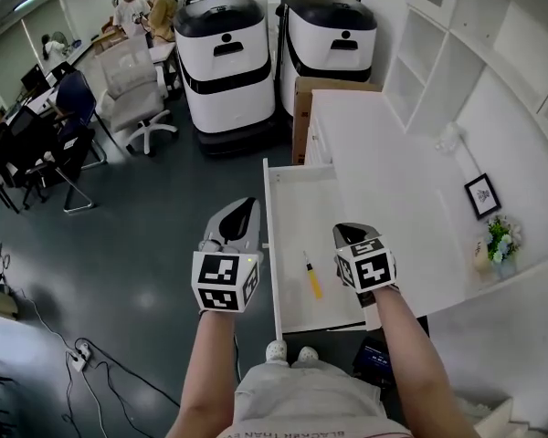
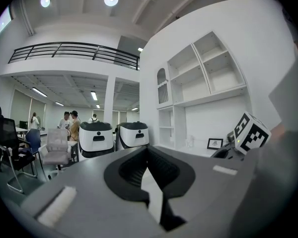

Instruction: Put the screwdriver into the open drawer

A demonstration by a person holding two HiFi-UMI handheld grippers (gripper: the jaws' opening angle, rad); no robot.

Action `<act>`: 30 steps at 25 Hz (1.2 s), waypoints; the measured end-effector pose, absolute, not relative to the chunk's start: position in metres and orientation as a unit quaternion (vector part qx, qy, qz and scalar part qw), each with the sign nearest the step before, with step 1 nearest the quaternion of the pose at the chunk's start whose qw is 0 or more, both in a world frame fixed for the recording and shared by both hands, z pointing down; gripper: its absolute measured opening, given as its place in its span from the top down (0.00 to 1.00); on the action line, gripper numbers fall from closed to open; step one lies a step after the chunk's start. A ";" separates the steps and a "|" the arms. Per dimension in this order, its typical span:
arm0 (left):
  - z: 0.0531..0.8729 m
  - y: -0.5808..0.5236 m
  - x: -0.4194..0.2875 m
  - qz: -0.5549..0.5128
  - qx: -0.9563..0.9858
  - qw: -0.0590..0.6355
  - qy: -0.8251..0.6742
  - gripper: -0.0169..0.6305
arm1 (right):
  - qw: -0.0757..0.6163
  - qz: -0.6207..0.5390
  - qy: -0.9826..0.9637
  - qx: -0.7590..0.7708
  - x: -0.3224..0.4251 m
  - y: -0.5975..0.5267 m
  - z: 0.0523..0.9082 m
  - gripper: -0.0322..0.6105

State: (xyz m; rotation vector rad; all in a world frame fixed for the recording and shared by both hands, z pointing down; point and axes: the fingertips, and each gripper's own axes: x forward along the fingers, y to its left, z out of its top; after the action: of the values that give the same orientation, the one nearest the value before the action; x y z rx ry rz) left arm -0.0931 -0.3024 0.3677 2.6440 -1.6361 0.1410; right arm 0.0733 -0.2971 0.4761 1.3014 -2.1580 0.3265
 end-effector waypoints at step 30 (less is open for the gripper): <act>0.208 -0.282 -0.073 -0.054 0.839 -0.119 -0.528 0.96 | 0.073 -0.081 -0.824 0.556 0.105 -0.264 0.218 0.94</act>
State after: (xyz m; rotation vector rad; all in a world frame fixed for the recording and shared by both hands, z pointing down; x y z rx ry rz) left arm -0.0732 -0.2824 0.2084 2.8573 -1.7961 -0.1828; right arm 0.1047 -0.2645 0.2176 1.6703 -2.4741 -0.2423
